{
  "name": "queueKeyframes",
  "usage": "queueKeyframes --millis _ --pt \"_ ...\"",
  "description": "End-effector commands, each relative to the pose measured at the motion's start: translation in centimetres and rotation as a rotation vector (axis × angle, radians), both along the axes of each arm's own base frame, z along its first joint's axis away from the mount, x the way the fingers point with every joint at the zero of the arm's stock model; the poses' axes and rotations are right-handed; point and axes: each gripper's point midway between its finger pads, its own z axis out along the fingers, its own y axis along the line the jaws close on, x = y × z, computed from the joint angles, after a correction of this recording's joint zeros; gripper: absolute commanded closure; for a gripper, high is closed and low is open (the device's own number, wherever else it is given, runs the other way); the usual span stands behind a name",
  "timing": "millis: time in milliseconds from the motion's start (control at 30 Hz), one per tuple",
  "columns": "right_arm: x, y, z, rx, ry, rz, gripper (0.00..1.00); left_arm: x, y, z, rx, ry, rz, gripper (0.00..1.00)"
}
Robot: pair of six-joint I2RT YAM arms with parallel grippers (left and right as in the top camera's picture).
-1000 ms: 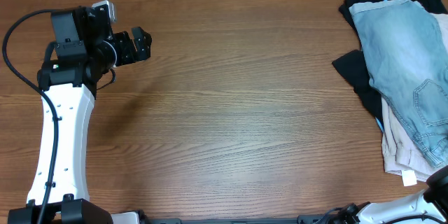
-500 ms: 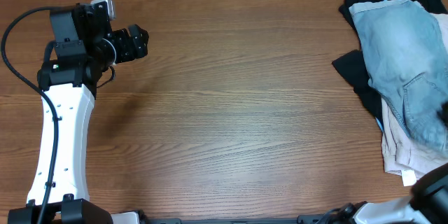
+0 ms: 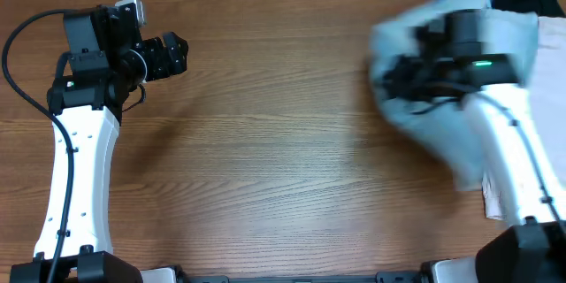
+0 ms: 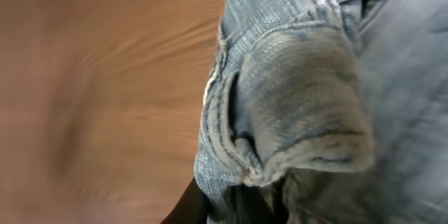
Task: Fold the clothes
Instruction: 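Pull the denim shorts with the right gripper onto the table center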
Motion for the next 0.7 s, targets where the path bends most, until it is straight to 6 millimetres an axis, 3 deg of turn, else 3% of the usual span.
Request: queueKeyframes --millis 0,100,167,233,333,400,500,667 --pt "-2.3 7.6 1.6 0.029 -0.039 0.123 0.82 0.4 1.0 1.3 0.033 -0.031 0.036 0.12" --pt "-4.7 12.7 1.6 0.006 -0.071 0.240 0.73 0.4 1.4 1.3 0.046 -0.030 0.050 0.10" --pt "-6.2 14.8 1.4 -0.016 -0.086 0.298 0.62 0.4 1.6 1.2 0.056 -0.028 0.060 0.09" --pt "-7.4 16.3 1.4 -0.016 -0.091 0.346 0.58 0.4 1.6 1.2 0.057 -0.028 0.061 0.09" --pt "-8.3 16.9 1.3 -0.017 -0.084 0.372 0.55 0.4 1.7 1.2 0.057 -0.029 0.063 0.08" --pt "-8.2 16.3 1.0 -0.028 -0.065 0.348 0.53 0.4 1.7 1.2 0.057 -0.029 0.063 0.07" --pt "-6.5 13.5 0.4 -0.073 -0.034 0.228 0.42 0.4 1.7 1.2 0.057 -0.028 0.063 0.07" --pt "-3.2 6.5 -0.4 -0.154 0.001 0.030 0.36 0.1 0.7 0.4 0.054 -0.003 0.035 0.07"
